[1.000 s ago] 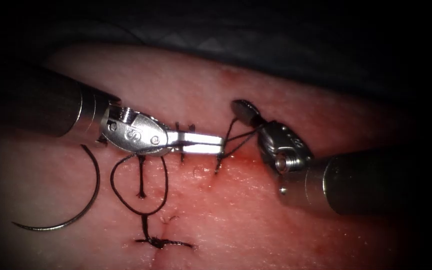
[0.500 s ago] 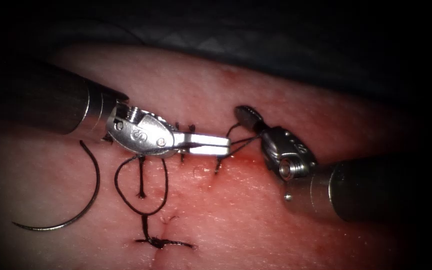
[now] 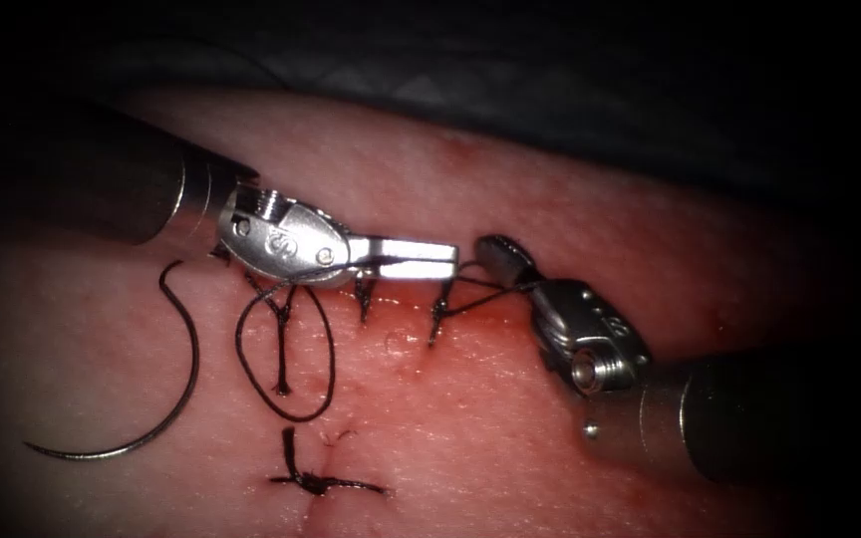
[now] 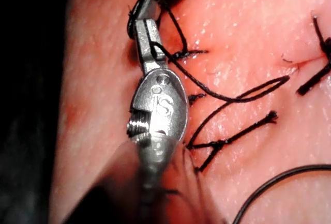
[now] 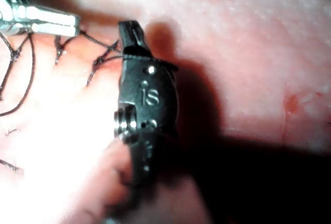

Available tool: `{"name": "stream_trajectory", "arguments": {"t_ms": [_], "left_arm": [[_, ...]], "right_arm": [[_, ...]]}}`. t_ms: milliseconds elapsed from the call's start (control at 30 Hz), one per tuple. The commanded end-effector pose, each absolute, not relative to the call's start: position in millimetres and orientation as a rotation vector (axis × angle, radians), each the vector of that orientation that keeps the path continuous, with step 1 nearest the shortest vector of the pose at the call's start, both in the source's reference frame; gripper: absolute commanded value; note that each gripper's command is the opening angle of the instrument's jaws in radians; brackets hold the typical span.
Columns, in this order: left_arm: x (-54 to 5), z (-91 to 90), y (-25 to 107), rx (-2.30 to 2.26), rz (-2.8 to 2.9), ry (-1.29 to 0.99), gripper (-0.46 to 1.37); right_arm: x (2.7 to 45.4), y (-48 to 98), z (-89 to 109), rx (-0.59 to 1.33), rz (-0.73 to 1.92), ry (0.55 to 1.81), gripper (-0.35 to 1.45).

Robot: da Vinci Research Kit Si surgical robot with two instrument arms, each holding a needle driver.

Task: Wound Closure
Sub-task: Pull down with right jaws and upward using left needle driver to create knot

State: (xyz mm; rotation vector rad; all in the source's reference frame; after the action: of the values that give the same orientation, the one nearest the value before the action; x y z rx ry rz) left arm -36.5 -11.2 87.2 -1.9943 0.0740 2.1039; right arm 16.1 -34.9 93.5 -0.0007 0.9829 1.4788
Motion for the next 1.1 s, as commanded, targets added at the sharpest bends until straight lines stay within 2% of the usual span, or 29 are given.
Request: {"name": "stream_trajectory", "arguments": {"t_ms": [33, 1100], "left_arm": [[-36.5, 87.4, -11.0, -1.997, 2.108, 0.067, -0.35], [-36.3, 97.7, 4.8, -1.853, 2.137, 0.145, -0.35]], "right_arm": [[16.0, -35.0, 93.5, -0.007, 1.473, 0.978, -0.35], [18.1, -39.8, 89.8, 0.093, 1.359, 1.016, -0.35]]}}
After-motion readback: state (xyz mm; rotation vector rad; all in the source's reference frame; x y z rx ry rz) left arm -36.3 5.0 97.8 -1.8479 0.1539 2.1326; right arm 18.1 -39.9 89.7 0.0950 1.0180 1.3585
